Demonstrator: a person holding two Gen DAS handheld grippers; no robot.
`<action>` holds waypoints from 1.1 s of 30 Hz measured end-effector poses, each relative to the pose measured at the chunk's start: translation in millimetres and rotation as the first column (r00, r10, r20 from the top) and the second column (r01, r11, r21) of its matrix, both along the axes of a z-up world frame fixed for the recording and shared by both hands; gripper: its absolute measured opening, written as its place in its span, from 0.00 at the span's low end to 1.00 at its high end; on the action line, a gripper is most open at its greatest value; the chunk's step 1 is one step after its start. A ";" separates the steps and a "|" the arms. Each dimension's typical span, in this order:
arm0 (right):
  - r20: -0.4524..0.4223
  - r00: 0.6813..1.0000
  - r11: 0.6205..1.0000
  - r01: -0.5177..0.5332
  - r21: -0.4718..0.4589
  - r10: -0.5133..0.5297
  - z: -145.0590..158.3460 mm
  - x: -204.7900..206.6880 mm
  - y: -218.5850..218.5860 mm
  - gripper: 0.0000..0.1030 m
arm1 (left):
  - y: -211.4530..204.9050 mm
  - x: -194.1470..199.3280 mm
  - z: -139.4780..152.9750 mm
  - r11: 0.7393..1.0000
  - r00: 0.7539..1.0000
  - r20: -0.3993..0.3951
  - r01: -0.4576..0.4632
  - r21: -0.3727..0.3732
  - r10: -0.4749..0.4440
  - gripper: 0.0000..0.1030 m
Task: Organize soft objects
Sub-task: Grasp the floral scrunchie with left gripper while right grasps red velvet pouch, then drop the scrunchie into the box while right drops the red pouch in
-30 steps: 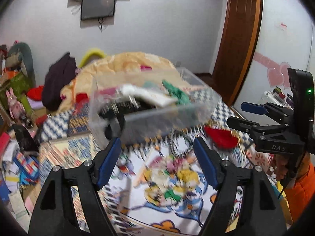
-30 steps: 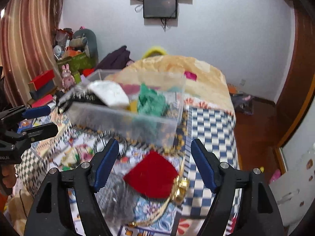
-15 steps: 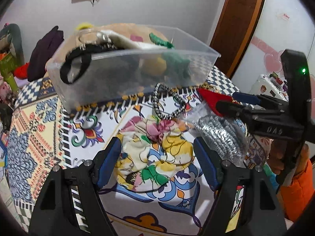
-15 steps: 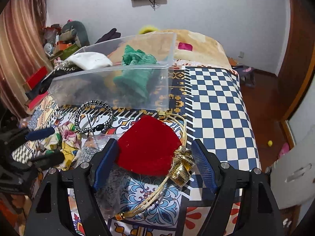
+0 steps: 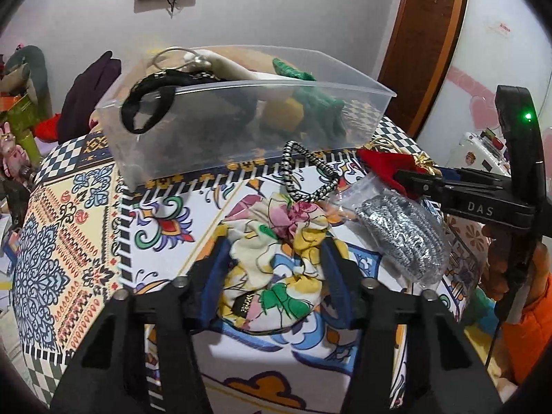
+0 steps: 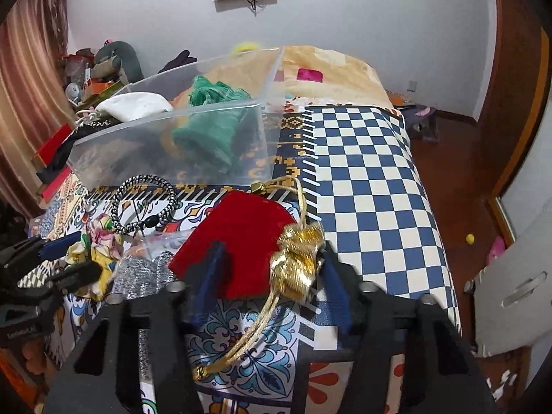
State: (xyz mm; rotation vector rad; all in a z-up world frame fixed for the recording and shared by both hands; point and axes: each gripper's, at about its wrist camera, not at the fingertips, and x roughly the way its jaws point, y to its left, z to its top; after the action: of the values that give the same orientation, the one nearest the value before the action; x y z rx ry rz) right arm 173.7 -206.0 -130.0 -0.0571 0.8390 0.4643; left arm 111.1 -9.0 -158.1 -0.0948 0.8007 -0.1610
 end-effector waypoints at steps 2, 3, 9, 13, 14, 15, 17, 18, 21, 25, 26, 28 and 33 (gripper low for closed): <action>0.005 1.000 1.000 0.005 -0.001 -0.005 0.4 -0.8 -1.9 0.30 | 5.1 -2.3 0.1 1.000 1.000 0.002 -0.006 -0.012 0.006 0.40; 0.007 1.000 1.000 0.006 0.000 -0.006 0.7 -0.8 -0.2 0.26 | 6.9 -2.9 -0.2 1.000 1.000 0.003 -0.010 -0.016 0.010 0.35; 0.041 0.999 1.000 0.016 0.006 -0.017 4.3 -7.6 -0.8 0.18 | 22.7 -16.0 0.0 0.998 1.000 -0.002 -0.027 -0.063 0.027 0.14; 0.089 0.996 1.000 0.016 0.009 -0.017 16.3 -17.1 -2.7 0.17 | 26.4 -27.2 7.0 0.998 0.999 0.016 -0.033 -0.059 0.034 0.11; 0.099 0.995 1.000 0.018 0.008 -0.019 19.5 -18.5 -2.8 0.17 | 26.6 -30.5 10.0 0.998 0.999 0.026 -0.037 -0.047 0.038 0.11; 0.109 0.994 1.000 0.019 0.012 -0.020 23.2 -20.0 -3.2 0.17 | 27.4 -33.7 13.4 0.998 0.999 0.035 -0.037 -0.042 0.039 0.11; 0.128 0.992 1.000 0.018 0.024 -0.021 31.0 -22.9 -4.4 0.17 | 30.0 -38.4 20.5 0.998 0.998 0.054 -0.039 -0.042 0.041 0.11; 0.151 0.988 0.999 0.023 0.022 -0.026 34.5 -24.2 -4.5 0.17 | 31.5 -40.4 24.8 0.998 0.997 0.064 -0.041 -0.043 0.044 0.11; 0.180 0.983 0.999 0.016 0.037 -0.022 45.0 -28.0 -7.1 0.17 | 31.7 -40.9 41.7 0.998 0.994 0.095 -0.041 -0.055 0.046 0.11; 0.225 0.974 0.998 -0.009 0.058 -0.004 62.6 -35.5 -3.0 0.17 | 36.4 -43.2 65.2 0.998 0.988 0.149 -0.026 -0.062 0.035 0.11; 0.233 0.972 0.998 -0.015 0.062 0.000 65.7 -36.1 0.7 0.17 | 30.6 -38.2 70.2 0.998 0.986 0.163 -0.028 -0.057 0.037 0.11; 0.253 0.968 0.997 -0.026 0.070 0.008 72.8 -38.2 4.5 0.17 | 29.1 -32.6 80.4 0.998 0.982 0.187 -0.027 -0.057 0.037 0.11; 0.286 0.958 0.994 -0.052 0.096 0.022 88.1 -32.7 12.9 0.17 | 32.7 -23.7 105.6 0.998 0.966 0.254 -0.040 -0.039 0.049 0.11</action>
State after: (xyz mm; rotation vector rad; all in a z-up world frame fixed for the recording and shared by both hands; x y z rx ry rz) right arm 141.0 -193.1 -41.9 -0.0439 0.5307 0.5198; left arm 87.5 23.7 -52.6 -0.1209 0.5389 -0.1405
